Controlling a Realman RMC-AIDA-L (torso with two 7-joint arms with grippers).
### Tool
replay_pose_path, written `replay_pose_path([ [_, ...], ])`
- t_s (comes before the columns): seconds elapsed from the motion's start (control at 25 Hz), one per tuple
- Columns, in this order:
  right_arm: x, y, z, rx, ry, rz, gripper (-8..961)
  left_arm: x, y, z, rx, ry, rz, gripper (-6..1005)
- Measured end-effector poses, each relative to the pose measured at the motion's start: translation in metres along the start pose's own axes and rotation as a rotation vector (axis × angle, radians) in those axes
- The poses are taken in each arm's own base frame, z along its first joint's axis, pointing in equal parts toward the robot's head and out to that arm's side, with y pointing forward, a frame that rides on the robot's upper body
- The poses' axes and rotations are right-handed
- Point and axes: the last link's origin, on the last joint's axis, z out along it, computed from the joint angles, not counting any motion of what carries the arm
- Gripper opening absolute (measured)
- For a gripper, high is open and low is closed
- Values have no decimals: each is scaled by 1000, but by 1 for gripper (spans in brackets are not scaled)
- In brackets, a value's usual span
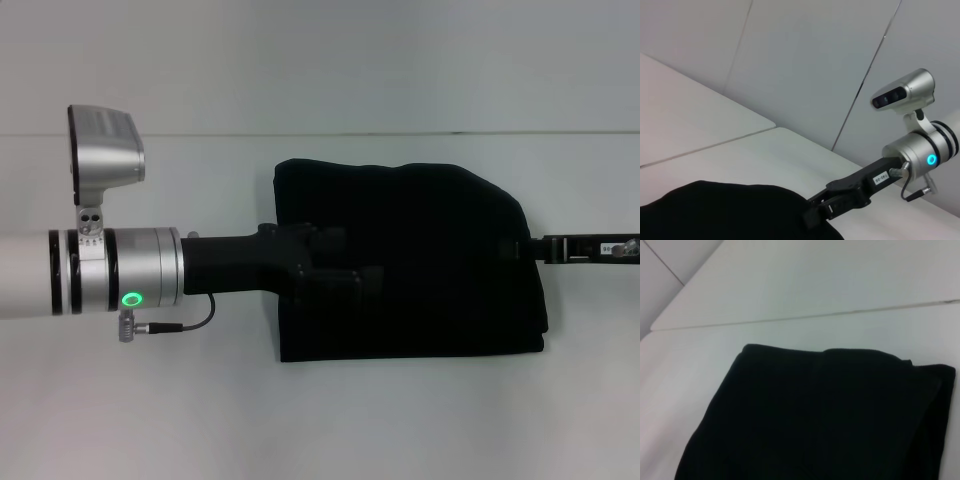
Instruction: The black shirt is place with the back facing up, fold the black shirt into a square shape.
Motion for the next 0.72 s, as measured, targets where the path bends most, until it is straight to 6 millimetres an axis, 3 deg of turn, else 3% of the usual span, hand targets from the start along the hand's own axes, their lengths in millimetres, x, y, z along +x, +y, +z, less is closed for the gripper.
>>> replay_pose_path([
  [0.4,-20,-11,-21,1,-49,121,528,3,-9,2,58,-1,-32,920],
  [0.72,-34,-8,-10,39,-27,169,625,4,-14,2,90,-1,-36,920],
])
